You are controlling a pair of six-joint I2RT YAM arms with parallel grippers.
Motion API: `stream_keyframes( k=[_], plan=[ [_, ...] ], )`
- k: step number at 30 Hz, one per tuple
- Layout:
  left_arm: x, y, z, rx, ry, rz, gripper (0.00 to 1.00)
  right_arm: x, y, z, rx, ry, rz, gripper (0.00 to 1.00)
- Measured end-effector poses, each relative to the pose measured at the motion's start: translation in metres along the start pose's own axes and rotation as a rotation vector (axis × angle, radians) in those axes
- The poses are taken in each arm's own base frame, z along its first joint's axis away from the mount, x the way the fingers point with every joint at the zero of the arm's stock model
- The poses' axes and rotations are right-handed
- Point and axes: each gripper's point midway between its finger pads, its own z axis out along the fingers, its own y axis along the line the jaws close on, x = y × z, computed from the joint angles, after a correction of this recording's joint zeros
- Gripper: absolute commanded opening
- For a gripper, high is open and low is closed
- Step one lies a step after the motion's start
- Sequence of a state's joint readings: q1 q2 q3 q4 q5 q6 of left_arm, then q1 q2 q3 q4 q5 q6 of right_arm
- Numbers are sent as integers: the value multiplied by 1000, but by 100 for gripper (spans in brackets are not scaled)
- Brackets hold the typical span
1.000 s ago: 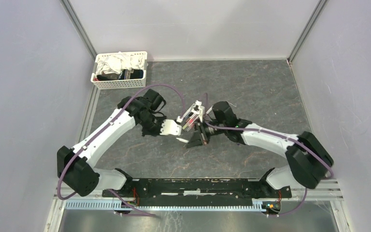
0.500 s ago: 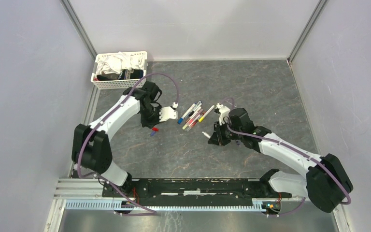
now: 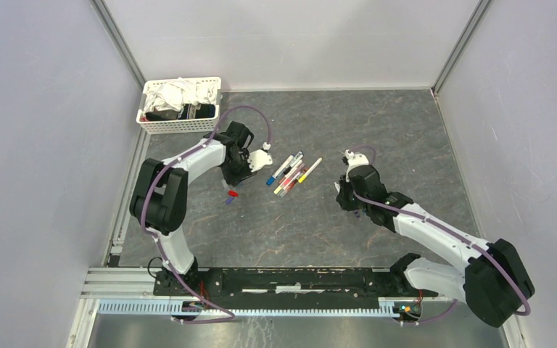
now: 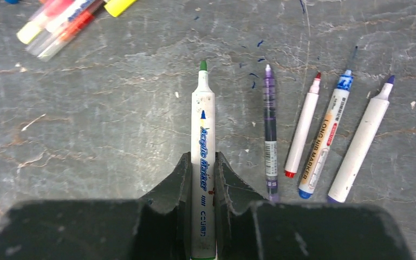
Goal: Open the pen caps
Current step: Place the pen at the center of the board, then pick up the pen from the center of the board.
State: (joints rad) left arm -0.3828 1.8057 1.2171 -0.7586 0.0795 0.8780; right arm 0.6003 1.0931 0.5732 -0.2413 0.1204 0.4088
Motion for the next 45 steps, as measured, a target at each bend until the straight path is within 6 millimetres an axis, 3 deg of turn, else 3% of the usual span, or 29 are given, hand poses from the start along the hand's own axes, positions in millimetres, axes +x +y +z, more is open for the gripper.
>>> stream_keyframes(
  k=[5, 8, 12, 17, 19, 20, 26, 30, 32, 34, 40, 42, 45],
  plan=[
    [-5, -3, -4, 1, -27, -56, 46, 9, -12, 12, 71, 32, -2, 0],
    [-12, -2, -18, -3, -53, -97, 48, 17, -17, 21, 102, 64, -4, 0],
    [-34, 12, -52, -44, -121, -149, 53, 29, -24, 31, 144, 114, -10, 26],
    [-50, 28, -103, -129, -214, -193, 76, 29, -26, 34, 158, 113, -4, 35],
    [-51, 31, -124, -165, -249, -212, 96, 29, -26, 34, 160, 111, -4, 37],
    [-52, 33, -137, -190, -274, -224, 99, 29, -26, 34, 160, 111, -4, 36],
    [-56, 42, -196, -312, -383, -258, 100, 29, -26, 33, 160, 112, -5, 31],
    [-59, 50, -220, -371, -415, -284, 100, 28, -26, 31, 160, 113, -5, 42],
    [-58, 53, -227, -396, -423, -301, 100, 17, -22, 28, 154, 98, -5, 46],
    [-55, 54, -234, -418, -428, -323, 100, -5, -14, 27, 134, 61, -1, 47],
    [-43, 47, -250, -473, -466, -347, 100, -103, 28, 43, 71, -69, 49, 48],
    [-41, 41, -248, -462, -467, -346, 100, -114, 34, 58, 79, -63, 71, 49],
    [-36, 31, -235, -424, -456, -344, 100, -112, 36, 89, 115, -15, 102, 49]
  ],
)
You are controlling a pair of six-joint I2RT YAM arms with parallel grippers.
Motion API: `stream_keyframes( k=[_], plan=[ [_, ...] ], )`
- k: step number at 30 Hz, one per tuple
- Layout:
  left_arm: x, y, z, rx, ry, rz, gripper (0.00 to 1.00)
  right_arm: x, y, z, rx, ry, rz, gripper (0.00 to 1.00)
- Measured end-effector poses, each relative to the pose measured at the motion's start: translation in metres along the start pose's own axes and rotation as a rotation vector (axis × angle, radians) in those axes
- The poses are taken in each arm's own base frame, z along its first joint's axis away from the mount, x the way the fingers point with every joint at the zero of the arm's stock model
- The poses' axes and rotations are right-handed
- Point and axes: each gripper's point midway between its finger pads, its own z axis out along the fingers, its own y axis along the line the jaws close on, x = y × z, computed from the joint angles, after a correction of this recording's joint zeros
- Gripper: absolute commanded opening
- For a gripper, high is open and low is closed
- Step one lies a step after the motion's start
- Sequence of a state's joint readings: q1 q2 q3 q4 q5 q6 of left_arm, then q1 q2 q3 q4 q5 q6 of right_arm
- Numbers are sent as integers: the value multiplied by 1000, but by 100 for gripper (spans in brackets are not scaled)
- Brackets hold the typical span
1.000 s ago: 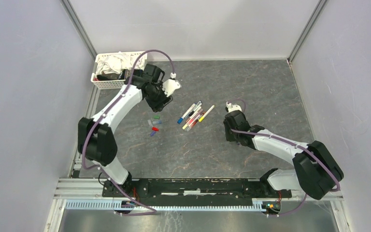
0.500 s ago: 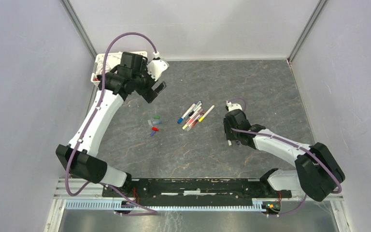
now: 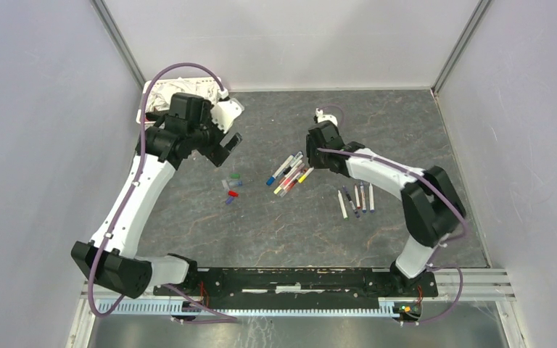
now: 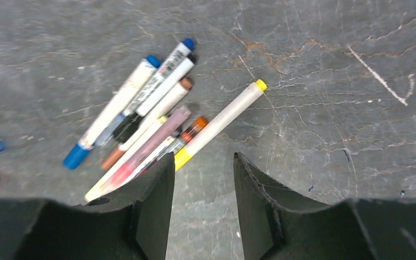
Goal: Open the pen caps
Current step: Pick up the pen from the center of the board.
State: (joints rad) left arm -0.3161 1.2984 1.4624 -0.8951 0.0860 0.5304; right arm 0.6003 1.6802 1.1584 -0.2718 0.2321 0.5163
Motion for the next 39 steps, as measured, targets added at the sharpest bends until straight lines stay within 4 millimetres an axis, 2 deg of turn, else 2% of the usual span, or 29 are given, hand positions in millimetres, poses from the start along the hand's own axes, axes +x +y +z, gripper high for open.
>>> stream_keyframes(
  k=[6, 14, 19, 24, 28, 31, 35, 39],
  plan=[
    [23, -19, 1, 53, 36, -4, 100, 29, -13, 43, 129, 104, 25, 48],
    [32, -33, -9, 99, 39, 3, 100, 22, -15, 70, 203, 106, 56, 45],
    [41, -41, -7, 135, 62, 5, 100, 29, -26, 79, 238, 126, 69, 41],
    [44, -48, -8, 168, 70, 1, 100, 28, -35, 82, 253, 115, 103, 30],
    [43, -51, -8, 183, 63, -1, 100, 27, -42, 81, 259, 108, 120, 11],
    [42, -52, -8, 193, 59, -2, 100, 26, -46, 81, 260, 105, 133, 1],
    [37, -55, -10, 210, 43, -4, 100, 28, -49, 76, 246, 101, 147, 0],
    [30, -57, -10, 229, 15, -24, 100, 43, -52, 53, 194, 105, 175, 0]
  ],
)
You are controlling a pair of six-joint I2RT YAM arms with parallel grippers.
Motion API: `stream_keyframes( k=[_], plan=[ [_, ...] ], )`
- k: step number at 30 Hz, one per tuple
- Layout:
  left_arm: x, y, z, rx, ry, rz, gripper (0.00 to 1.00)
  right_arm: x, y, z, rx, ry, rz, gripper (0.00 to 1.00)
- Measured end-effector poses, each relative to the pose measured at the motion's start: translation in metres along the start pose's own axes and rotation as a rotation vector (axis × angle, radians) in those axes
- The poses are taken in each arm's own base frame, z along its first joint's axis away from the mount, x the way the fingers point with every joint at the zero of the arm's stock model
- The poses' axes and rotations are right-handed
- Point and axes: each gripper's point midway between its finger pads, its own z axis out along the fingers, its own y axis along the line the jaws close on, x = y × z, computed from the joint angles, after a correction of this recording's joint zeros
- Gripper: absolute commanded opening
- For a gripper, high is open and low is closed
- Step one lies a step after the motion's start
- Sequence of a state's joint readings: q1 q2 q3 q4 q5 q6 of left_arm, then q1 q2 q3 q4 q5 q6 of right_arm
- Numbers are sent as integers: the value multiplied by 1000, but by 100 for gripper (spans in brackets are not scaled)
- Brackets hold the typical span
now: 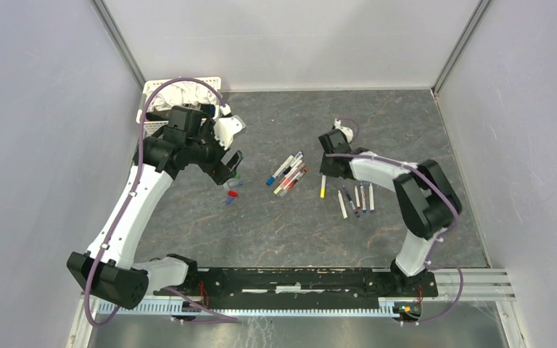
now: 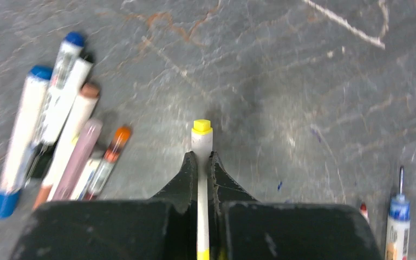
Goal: Open the pen caps
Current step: Pick up the pen from the center of the board, then open the pen cap from the pen.
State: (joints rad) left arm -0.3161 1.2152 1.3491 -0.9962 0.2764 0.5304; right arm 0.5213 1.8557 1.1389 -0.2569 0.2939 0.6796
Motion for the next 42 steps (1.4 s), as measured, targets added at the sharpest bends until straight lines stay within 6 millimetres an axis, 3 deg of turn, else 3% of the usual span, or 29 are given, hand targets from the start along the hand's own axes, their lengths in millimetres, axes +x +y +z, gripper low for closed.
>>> stream_keyframes(
  k=[2, 5, 8, 9, 10, 15, 20, 23, 26, 39, 42],
  plan=[
    [-3, -3, 2, 16, -14, -19, 100, 6, -2, -18, -53, -8, 31, 0],
    [-12, -9, 5, 58, -40, -59, 100, -1, 9, -49, -171, -66, 97, 0],
    [-26, -22, 11, 143, -93, -106, 100, -25, 39, -93, -334, -182, 164, 0],
    [-31, -30, 13, 183, -110, -119, 100, -44, 54, -116, -409, -252, 194, 0],
    [-36, -37, 15, 213, -121, -124, 100, -40, 66, -125, -445, -255, 180, 0],
    [-57, -92, 26, 420, -141, -115, 100, -51, 129, -207, -698, -391, 175, 0],
    [-60, -109, 35, 521, -121, -167, 100, -60, 151, -252, -815, -478, 205, 0],
    [-61, -113, 37, 547, -118, -187, 99, -67, 154, -270, -844, -530, 238, 0],
    [-64, -118, 35, 574, -127, -196, 90, -70, 159, -282, -866, -560, 261, 0],
    [-64, -123, 36, 609, -113, -225, 5, -64, 163, -293, -827, -620, 288, 0],
    [-59, -116, 39, 571, -94, -232, 2, -61, 162, -294, -805, -633, 282, 0]
  ],
)
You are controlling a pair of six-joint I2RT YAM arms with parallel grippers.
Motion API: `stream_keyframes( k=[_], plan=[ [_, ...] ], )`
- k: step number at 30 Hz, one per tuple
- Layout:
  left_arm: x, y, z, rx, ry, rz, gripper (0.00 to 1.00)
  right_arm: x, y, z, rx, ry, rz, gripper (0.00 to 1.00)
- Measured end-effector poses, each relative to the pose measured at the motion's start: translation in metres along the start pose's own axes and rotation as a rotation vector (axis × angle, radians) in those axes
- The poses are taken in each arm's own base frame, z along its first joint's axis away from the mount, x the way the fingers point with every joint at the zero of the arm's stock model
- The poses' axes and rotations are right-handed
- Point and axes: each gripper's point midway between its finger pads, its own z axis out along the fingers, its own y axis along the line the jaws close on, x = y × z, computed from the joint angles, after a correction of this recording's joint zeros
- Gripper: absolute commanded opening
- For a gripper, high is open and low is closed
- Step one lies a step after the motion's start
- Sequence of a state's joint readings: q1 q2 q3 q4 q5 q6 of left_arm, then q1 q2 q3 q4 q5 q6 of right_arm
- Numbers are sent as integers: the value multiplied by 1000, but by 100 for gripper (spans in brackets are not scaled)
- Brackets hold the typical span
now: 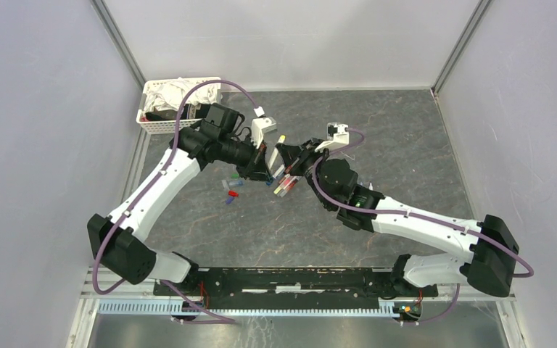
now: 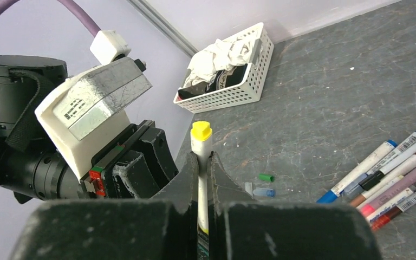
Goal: Open the pen caps
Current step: Open the pen cap from the pen.
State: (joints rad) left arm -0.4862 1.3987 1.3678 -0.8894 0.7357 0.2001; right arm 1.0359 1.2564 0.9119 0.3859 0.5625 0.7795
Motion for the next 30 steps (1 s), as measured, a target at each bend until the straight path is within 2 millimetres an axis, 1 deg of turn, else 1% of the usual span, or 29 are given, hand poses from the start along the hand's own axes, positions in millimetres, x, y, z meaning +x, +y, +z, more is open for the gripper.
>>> stream_keyframes(
  k=[1, 3, 4, 5, 6, 7, 8, 10, 11, 12, 14, 15, 16, 17, 19, 21, 25, 28, 30],
  plan=[
    [0, 2, 0, -15, 2, 4, 2, 0, -1, -1, 8, -4, -5, 3],
    [1, 6, -1, -41, 8, 15, 2, 1, -2, -1, 17, -5, -11, 19],
    [2, 8, -3, -61, 11, 30, 2, 2, -2, -2, 17, -2, -17, 29],
    [3, 10, -4, -78, 14, 46, 2, 2, -2, -2, 14, 1, -24, 36],
    [7, 20, -13, -154, 34, 118, 2, 5, 0, 1, -5, 61, -82, 46],
    [7, 21, -13, -157, 34, 122, 2, 5, 0, 2, -7, 65, -88, 47],
    [8, 25, -17, -184, 39, 167, 2, 4, -1, 4, -19, 96, -101, 50],
    [19, 35, -25, -246, 72, 266, 2, -6, -4, 11, -62, 153, -116, 54],
    [27, 39, -30, -276, 93, 318, 2, -15, -11, 15, -76, 168, -118, 55],
    [39, 43, -35, -302, 124, 383, 2, -22, -20, 18, -80, 182, -118, 57],
    [61, 45, -43, -329, 188, 484, 2, -28, -39, 19, -85, 235, -119, 61],
    [70, 45, -46, -332, 216, 532, 2, -27, -44, 18, -90, 259, -117, 62],
    [78, 45, -49, -333, 251, 588, 2, -22, -47, 15, -105, 304, -116, 64],
    [84, 44, -52, -331, 276, 634, 2, -13, -45, 11, -135, 355, -112, 65],
    [91, 44, -55, -324, 333, 744, 2, 11, -36, 3, -221, 482, -96, 67],
    [95, 45, -57, -320, 380, 830, 2, 35, -29, -3, -291, 590, -74, 68],
    [99, 50, -60, -314, 462, 963, 2, 85, -27, -21, -367, 804, -26, 69],
    [102, 53, -62, -312, 512, 1031, 2, 108, -19, -36, -421, 901, -7, 68],
    [100, 54, -62, -316, 532, 1069, 2, 118, -12, -44, -453, 948, 4, 69]
  ],
)
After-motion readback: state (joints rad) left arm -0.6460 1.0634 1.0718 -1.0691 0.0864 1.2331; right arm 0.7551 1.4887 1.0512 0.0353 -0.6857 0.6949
